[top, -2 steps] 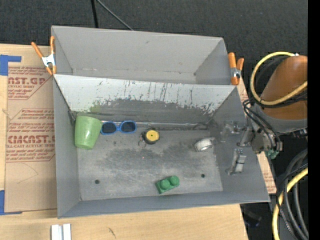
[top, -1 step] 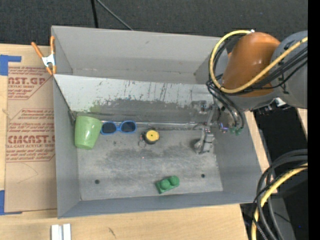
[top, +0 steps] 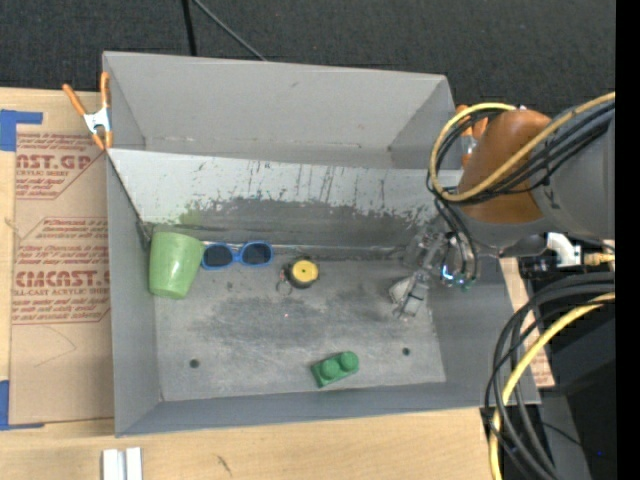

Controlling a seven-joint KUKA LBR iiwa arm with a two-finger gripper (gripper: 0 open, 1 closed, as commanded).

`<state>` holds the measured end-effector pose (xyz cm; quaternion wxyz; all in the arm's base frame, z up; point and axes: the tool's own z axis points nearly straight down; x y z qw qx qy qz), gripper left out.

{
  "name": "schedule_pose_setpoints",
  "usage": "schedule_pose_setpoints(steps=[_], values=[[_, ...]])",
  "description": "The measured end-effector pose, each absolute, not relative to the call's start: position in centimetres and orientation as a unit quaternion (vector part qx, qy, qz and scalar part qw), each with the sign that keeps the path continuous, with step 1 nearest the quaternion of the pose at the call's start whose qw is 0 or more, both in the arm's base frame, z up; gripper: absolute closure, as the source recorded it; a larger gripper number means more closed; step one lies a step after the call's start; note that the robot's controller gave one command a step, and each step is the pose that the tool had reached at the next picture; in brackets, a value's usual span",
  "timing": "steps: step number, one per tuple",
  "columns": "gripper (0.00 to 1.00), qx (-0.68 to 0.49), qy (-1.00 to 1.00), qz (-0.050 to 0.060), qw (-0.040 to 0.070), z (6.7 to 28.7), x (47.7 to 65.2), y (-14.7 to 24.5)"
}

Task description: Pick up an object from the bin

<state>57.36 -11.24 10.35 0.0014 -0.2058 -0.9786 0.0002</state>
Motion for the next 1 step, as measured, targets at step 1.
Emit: schedule_pose_setpoints(steps=[1], values=[[0.00, -0.184, -0.983, 0.001, 0.001, 6.74, 56.89, -13.78]])
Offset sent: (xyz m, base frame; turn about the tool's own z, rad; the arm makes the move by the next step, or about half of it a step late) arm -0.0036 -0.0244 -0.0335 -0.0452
